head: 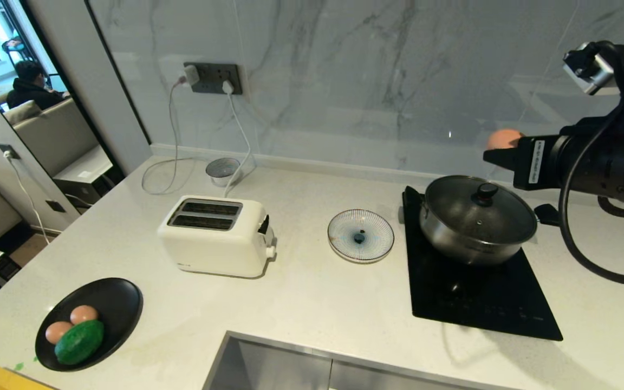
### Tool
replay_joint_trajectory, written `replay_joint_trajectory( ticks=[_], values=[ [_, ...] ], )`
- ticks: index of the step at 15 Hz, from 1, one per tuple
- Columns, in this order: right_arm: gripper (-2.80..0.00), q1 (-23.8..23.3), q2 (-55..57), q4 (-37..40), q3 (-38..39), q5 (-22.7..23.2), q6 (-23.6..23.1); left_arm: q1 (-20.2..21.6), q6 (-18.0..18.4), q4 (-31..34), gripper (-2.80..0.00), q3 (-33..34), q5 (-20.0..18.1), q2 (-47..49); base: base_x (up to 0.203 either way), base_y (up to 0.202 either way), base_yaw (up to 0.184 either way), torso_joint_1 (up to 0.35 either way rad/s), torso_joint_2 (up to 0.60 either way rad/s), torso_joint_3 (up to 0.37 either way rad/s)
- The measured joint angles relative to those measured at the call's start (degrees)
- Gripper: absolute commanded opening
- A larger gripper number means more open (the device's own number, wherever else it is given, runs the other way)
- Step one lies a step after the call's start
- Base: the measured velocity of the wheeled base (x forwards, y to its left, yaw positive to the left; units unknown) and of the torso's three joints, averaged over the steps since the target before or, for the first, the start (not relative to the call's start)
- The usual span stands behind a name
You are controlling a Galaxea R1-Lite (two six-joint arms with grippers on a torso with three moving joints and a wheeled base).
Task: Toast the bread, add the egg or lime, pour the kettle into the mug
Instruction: Put the egg in the bowl
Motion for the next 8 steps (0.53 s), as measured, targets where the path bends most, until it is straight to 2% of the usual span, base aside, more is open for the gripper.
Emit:
replay_joint_trajectory(
  ticks=[3, 8],
  values=[
    [-2.8, 0.0, -0.3, 0.0, 1.9, 0.1, 0.5, 0.0, 0.0, 0.0, -2.8, 0.0, 0.0, 0.0, 0.0, 0.0, 0.0, 0.005, 0.0, 0.151],
    [-2.8, 0.1, -1.0, 0.0, 3.7, 0.2, 2.4, 0.0, 0.0, 0.0, -2.8, 0.0, 0.0, 0.0, 0.0, 0.0, 0.0, 0.0, 0.0, 0.015]
  ],
)
